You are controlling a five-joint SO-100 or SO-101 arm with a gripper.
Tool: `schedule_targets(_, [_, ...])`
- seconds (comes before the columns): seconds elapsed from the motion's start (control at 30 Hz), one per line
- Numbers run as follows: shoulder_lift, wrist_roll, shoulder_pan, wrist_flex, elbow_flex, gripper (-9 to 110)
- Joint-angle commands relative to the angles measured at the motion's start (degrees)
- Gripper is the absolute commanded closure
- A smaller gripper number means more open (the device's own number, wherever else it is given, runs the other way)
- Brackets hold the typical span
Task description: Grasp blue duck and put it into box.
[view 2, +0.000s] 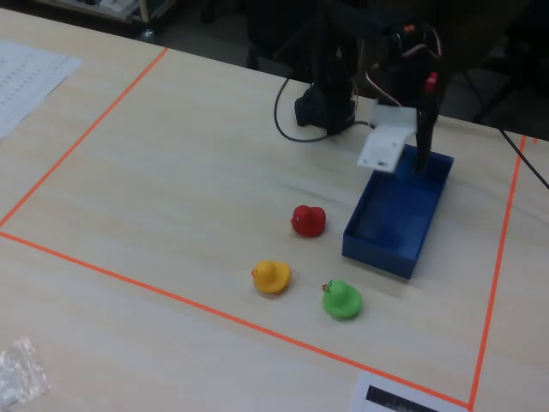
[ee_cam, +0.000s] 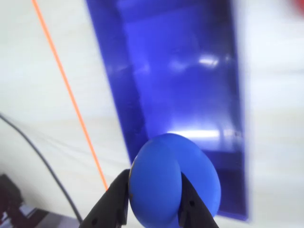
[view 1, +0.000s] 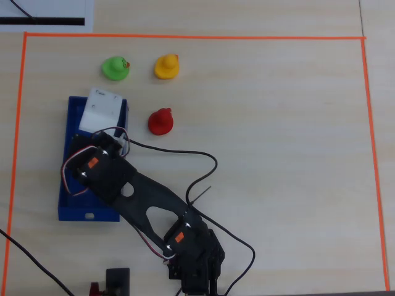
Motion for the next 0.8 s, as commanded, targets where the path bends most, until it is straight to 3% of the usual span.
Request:
schedule_targets(0.0, [-5.8, 1.1, -3.7, -3.9, -4.6, 99])
schedule_targets(0.13, [-8.2, -1.6, -1.7, -5.4, -2.8, 69])
schedule_targets(0.2, [-6.4, -4.5, 1.2, -6.3, 0.5, 63])
schedule_targets(0.27, [-1.1, -7.1, 5.4, -9.3, 7.0, 66])
schedule_targets(0.5, [29.7, -18.5, 27.4, -19.4, 33.5, 101])
schedule_targets(0.63, [51.6, -28.8, 40.2, -27.3, 52.3, 101])
schedule_targets(0.77, [69.4, -33.1, 42.8, -24.1, 65.7, 101])
